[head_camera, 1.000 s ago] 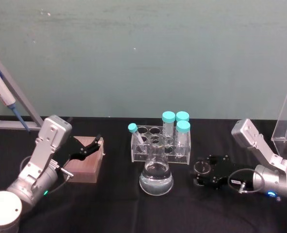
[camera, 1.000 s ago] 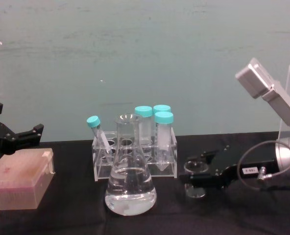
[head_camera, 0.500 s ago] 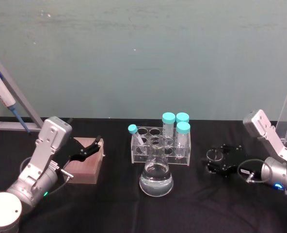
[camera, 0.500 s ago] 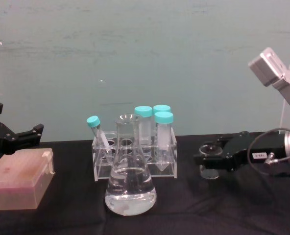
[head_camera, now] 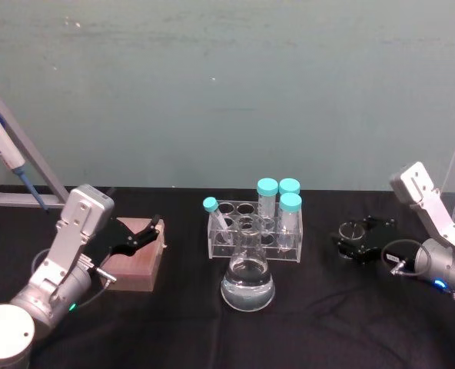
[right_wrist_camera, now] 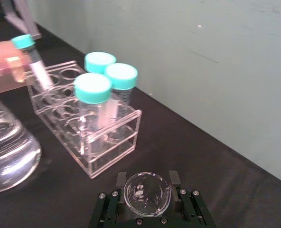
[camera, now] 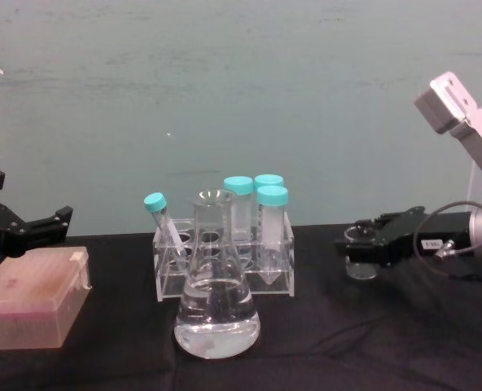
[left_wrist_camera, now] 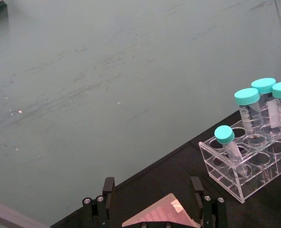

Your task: Place the experimental apparatus aside using one hand.

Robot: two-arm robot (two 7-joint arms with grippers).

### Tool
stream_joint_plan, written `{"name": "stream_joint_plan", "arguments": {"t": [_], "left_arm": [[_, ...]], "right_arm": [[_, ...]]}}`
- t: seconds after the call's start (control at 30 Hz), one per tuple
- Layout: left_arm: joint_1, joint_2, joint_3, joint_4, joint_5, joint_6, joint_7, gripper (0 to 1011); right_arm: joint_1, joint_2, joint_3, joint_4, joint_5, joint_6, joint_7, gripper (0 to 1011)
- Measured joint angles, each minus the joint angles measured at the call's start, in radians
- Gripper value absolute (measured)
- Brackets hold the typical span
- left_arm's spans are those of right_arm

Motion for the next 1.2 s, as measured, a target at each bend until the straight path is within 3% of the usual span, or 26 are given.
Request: {"name": "stream_joint_plan", "arguments": {"t": [0.73, 1.2], "left_arm": [[0.000, 0.000, 0.000, 0.000, 0.000, 0.000, 0.000, 1000], [0.000, 0.000, 0.000, 0.000, 0.000, 0.000, 0.000, 1000]], "right_arm": [[-0.019, -0.044, 0.085, -0.014, -0.050, 0.067, -0.164, 534], [-0.015, -0.078, 0.138, 0.023, -0.079, 0.088, -0.254, 534]]}}
